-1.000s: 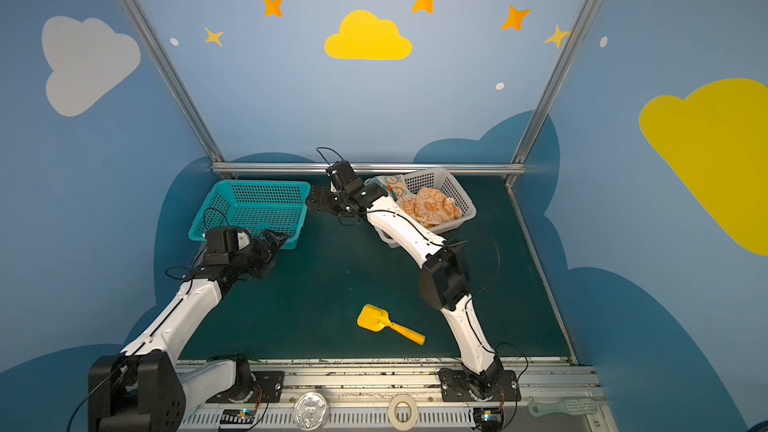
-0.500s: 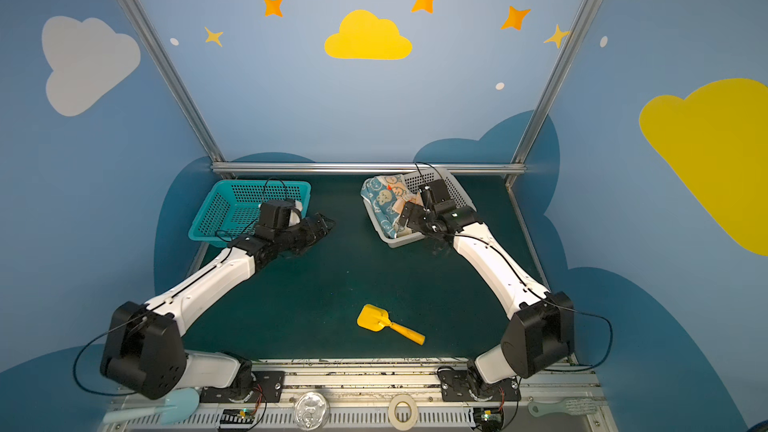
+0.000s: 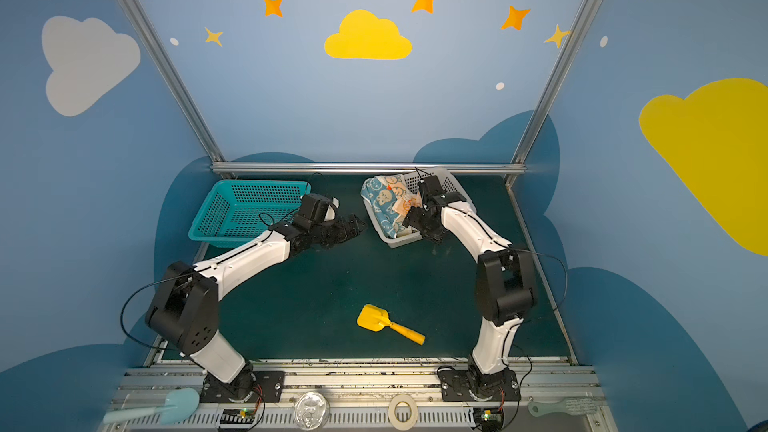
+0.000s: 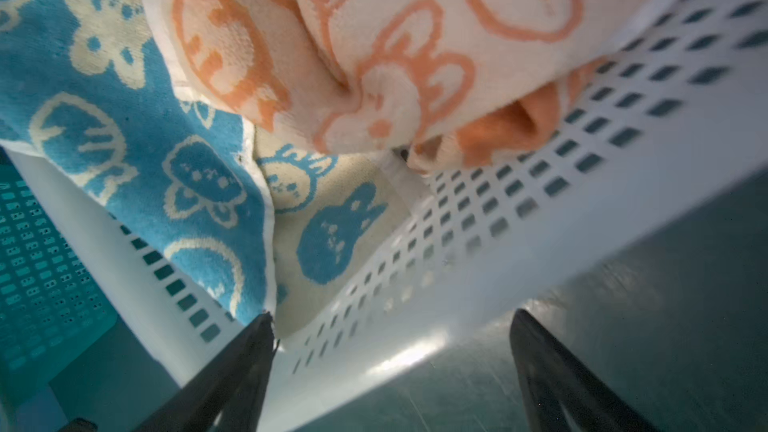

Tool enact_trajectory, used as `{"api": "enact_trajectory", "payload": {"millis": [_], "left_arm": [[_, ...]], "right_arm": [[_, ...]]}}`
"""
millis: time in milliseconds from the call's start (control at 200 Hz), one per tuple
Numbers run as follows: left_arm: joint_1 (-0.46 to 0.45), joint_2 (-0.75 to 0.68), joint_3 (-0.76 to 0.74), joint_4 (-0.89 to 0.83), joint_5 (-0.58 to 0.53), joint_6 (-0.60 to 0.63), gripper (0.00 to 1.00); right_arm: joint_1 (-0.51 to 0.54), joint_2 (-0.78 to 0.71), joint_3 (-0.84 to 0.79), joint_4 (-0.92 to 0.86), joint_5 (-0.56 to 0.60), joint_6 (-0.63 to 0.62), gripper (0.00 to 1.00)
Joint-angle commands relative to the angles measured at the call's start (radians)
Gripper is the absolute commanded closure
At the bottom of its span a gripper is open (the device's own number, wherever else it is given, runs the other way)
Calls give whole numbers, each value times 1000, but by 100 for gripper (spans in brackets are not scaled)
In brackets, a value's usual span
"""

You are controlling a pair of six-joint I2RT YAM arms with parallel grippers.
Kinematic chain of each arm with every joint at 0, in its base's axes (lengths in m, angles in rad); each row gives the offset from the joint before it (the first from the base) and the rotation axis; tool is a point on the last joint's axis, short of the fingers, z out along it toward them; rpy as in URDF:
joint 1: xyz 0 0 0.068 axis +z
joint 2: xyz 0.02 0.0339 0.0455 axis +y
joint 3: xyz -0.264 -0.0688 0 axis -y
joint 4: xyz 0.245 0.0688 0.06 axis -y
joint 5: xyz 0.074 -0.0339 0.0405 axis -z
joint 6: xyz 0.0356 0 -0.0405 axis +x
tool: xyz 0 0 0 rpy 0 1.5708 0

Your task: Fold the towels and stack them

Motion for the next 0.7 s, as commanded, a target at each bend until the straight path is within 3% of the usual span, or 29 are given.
{"api": "enact_trajectory", "payload": {"millis": [0, 360, 491, 696], "left_arm": [[-8, -33, -27, 5, -15, 23, 0], [-12, -95, -71, -37, -34, 70, 0], [-13, -94, -62, -47, -30, 84, 0], [-11, -62, -81, -11, -6, 72, 0]], "right_arm": [[-4, 37, 15, -86, -22, 1, 21], [-18, 39, -2, -109, 81, -33, 68], [-69, 17, -32, -120, 88, -67, 76], [-160, -18, -70, -142, 106, -106, 77]]}}
